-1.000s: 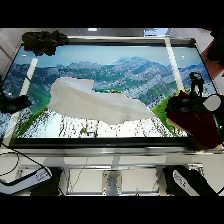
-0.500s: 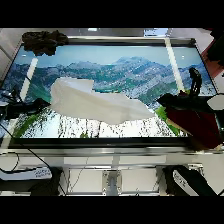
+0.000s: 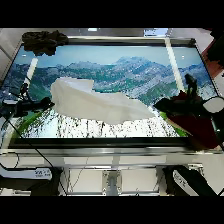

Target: Fold the shirts.

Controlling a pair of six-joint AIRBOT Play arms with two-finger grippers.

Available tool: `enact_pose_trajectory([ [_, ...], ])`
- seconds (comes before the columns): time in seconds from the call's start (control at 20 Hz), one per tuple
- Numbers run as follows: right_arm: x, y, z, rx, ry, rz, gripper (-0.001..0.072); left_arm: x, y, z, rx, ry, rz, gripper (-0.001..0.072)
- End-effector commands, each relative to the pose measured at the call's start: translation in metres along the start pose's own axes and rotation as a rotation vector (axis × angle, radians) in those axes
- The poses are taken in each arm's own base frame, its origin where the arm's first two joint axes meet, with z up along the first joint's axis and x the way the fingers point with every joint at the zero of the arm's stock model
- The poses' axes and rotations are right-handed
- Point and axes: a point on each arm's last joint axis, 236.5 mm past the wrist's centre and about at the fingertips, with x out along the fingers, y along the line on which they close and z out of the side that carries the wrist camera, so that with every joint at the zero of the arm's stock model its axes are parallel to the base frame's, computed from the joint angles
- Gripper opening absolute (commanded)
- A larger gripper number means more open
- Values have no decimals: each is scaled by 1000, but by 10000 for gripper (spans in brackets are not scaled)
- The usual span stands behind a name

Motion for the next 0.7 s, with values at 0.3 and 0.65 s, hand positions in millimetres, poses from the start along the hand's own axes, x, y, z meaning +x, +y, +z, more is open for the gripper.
enact_pose_trajectory([
  [0.3,90,-25,-59,874,-73,258,411,0,-20,-17,-7,73,-83,16],
  [0.65,105,-88,-36,922,-349,67,409,-2,-28,-25,-10,105,-116,15],
])
